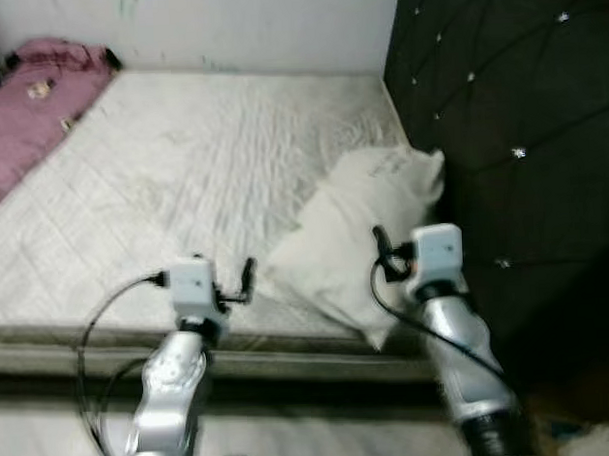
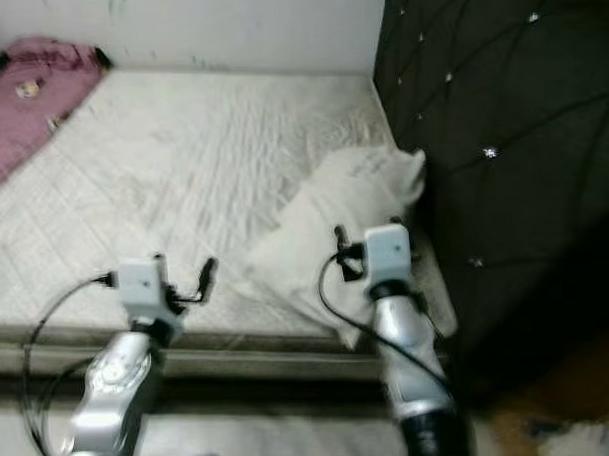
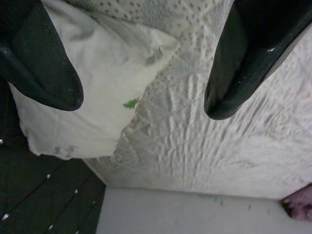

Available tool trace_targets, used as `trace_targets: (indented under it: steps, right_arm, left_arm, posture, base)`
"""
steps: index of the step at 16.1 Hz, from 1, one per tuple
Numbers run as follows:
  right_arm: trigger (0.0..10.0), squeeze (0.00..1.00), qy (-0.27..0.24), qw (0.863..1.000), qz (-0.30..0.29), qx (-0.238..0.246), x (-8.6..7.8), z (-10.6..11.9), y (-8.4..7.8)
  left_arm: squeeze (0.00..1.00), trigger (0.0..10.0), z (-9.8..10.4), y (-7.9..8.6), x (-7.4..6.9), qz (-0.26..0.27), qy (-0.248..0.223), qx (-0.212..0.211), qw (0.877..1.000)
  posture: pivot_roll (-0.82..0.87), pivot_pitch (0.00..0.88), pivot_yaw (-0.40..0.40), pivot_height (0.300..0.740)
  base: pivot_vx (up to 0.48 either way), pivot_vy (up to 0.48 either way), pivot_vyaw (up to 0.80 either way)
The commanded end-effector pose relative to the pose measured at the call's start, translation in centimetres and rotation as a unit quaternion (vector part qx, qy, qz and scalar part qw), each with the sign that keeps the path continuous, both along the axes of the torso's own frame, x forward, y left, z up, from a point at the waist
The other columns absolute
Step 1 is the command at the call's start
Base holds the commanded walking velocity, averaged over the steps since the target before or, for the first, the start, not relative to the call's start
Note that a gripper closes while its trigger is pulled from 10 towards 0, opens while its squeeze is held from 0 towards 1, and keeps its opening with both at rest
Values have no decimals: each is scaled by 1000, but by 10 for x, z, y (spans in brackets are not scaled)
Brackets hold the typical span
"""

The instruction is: Clean up the room

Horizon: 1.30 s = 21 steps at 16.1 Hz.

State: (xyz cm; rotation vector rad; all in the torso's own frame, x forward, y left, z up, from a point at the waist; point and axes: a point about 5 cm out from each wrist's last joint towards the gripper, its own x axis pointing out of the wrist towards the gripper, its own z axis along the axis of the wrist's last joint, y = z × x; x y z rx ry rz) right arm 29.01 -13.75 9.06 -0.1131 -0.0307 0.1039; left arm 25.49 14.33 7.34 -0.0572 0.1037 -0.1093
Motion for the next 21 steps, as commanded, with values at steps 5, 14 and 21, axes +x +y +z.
trace_targets:
  steps: [5,14,21]
  right_arm:
    - [10000,0,-6,1000,8,-2,2,4,1]
    - [10000,0,0,1000,4,-3,3,3,1]
    - [10000,0,-2,1000,5,-5,3,3,1]
  left_arm:
    - [0,10000,3,1,2,2,-6,-5,1000]
    - [0,10000,3,1,2,1,-4,-7,1000]
    - [0,10000,6,-2,3,-11,-16,-14,1000]
  posture:
    - [26,0,-6,740]
    - [23,0,-4,740]
    - [22,0,-5,740]
  base:
    - [0,0,0]
    - [0,0,-178]
    - [113,0,-94]
